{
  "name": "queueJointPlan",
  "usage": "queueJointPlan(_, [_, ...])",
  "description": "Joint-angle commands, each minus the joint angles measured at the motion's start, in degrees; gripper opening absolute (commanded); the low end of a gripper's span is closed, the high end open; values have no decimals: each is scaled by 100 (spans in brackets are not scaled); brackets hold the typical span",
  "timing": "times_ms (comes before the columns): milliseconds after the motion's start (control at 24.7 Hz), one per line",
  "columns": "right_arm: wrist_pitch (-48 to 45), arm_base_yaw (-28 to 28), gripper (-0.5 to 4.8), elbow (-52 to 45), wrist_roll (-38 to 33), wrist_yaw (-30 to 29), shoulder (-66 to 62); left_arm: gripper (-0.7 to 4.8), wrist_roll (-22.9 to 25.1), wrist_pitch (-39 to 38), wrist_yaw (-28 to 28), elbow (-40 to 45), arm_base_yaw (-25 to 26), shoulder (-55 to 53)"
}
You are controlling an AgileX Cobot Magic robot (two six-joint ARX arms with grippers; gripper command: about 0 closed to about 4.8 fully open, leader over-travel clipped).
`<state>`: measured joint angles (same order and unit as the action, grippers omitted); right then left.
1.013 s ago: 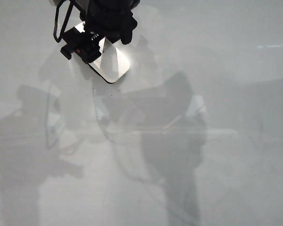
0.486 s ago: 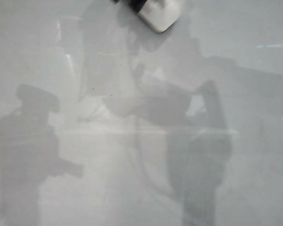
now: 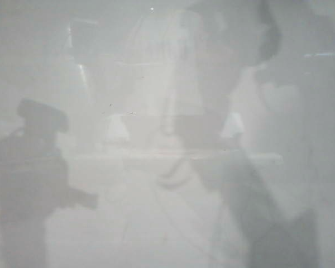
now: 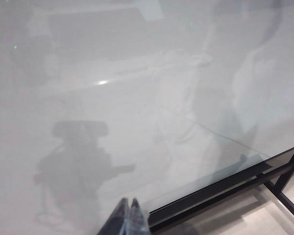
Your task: Grab the whiteboard eraser that is attached to the surface of the whiteboard and use it to clean the writing on the whiteboard.
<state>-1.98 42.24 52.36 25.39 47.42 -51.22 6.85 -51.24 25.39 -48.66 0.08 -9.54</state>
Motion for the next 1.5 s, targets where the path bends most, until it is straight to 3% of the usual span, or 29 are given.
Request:
queueJointPlan(41, [-385,-560,188,-463,-188,-509,422,-6,17,74,33,-7,-7,-9])
queueJointPlan(203, [-837,-1491,188,-1067,-511,-1344,776,-6,15,76,31,-7,-7,-9])
queueJointPlan(446, [-1303,-2922,188,-1668,-1639,-2570,743,-6,-26,74,35,-9,-7,-9])
queueJointPlan(648, [-1950,-3665,188,-2081,-2149,-3032,476,-6,-24,74,35,-9,-7,-7])
queueJointPlan(1054, [-3307,-3871,188,-2302,-2068,-3475,-476,-6,-26,70,52,-9,-7,-7])
queueJointPlan(1256, [-3593,-3869,187,-2302,-2052,-3707,-824,-6,-22,72,39,-9,-7,-9])
queueJointPlan(1500, [-3668,-3877,188,-2297,-1495,-3864,-896,-6,-24,72,33,-9,-7,-9])
